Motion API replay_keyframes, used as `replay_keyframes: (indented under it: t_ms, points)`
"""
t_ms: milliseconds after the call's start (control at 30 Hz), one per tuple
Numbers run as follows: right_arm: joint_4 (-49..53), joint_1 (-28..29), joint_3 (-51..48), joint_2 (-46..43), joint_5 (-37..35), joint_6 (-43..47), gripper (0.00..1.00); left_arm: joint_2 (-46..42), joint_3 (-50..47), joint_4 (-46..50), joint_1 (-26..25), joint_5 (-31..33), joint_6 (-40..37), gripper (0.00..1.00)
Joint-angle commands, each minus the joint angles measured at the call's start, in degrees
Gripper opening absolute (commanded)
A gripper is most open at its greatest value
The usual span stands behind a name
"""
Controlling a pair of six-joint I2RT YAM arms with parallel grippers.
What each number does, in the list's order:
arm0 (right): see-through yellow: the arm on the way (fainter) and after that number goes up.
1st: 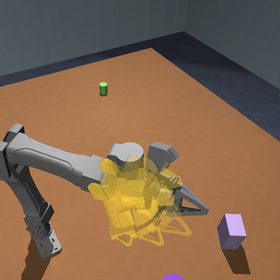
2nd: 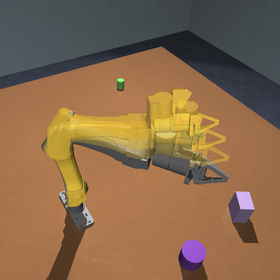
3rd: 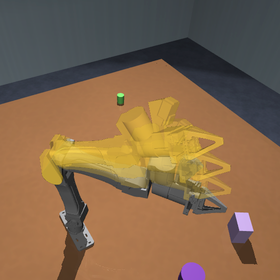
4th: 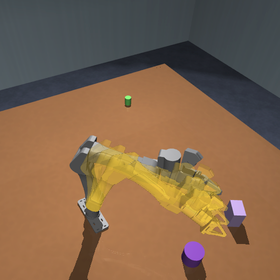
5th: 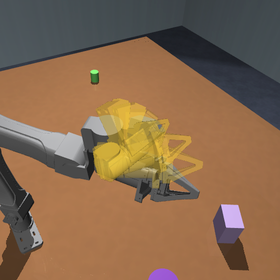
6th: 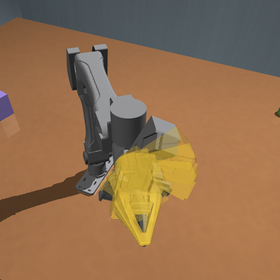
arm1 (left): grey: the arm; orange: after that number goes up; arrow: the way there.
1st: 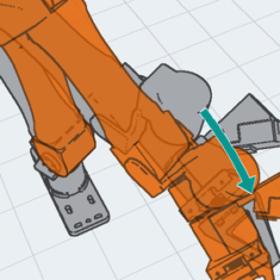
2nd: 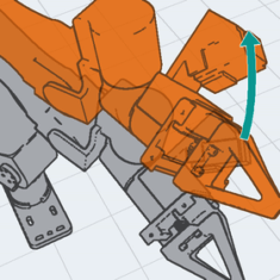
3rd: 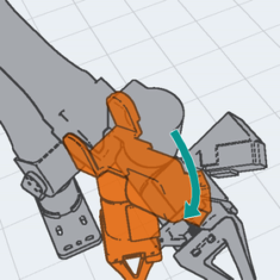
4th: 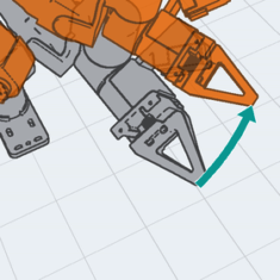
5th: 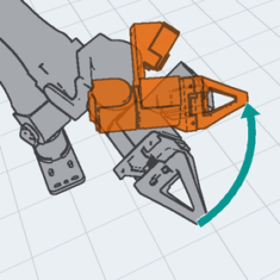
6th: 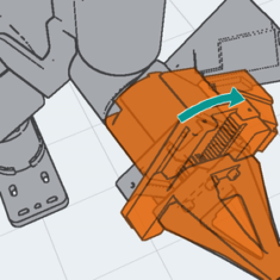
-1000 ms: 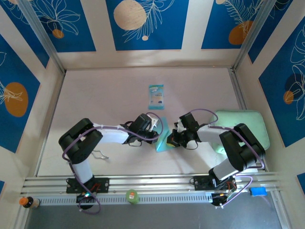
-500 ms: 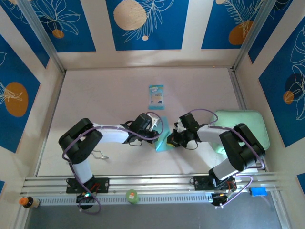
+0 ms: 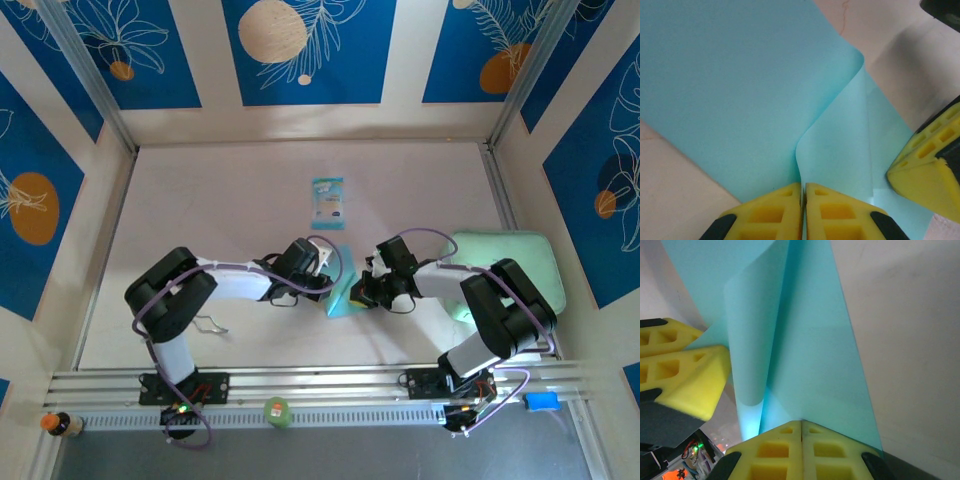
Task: Fold a paper plane with a square sheet of paper (pick it up from the middle)
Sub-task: Fold the triangle a second time at the center of the table.
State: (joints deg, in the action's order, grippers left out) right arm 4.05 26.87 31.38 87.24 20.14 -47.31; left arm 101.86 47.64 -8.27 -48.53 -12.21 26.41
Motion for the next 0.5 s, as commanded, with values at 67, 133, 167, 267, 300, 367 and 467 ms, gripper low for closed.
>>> replay_keyframes:
  t_ms: [67,133,167,267,300,367,467]
  points:
    - [2.9,-0.2,-0.5,0.9,-0.9,0.9,0.02,0.9,0.7,-0.3,-0.1,-0.5,-0.8,0.12]
    - [2.9,-0.2,-0.4,0.9,-1.0,0.8,0.02,0.3,0.5,-0.4,-0.1,-0.4,-0.9,0.12]
    - [2.9,-0.2,-0.4,0.9,-1.1,0.9,0.01,0.1,0.6,0.0,-0.1,-0.2,-1.1,0.11]
    - [2.8,-0.3,-0.4,0.4,-0.7,0.9,0.02,0.3,0.9,0.8,-0.1,-0.1,-1.5,0.11]
    - [2.6,-0.3,-0.3,-0.1,-0.4,1.0,0.03,0.6,0.8,0.7,-0.1,-0.3,-1.5,0.11]
    - [1.4,-0.6,-0.4,-2.0,0.4,0.7,0.04,1.1,0.7,0.5,-0.1,-0.6,-1.3,0.11]
    - [-0.4,-1.5,-0.6,-6.0,1.6,-0.4,0.05,1.3,0.3,0.1,-0.1,-0.8,-0.8,0.11]
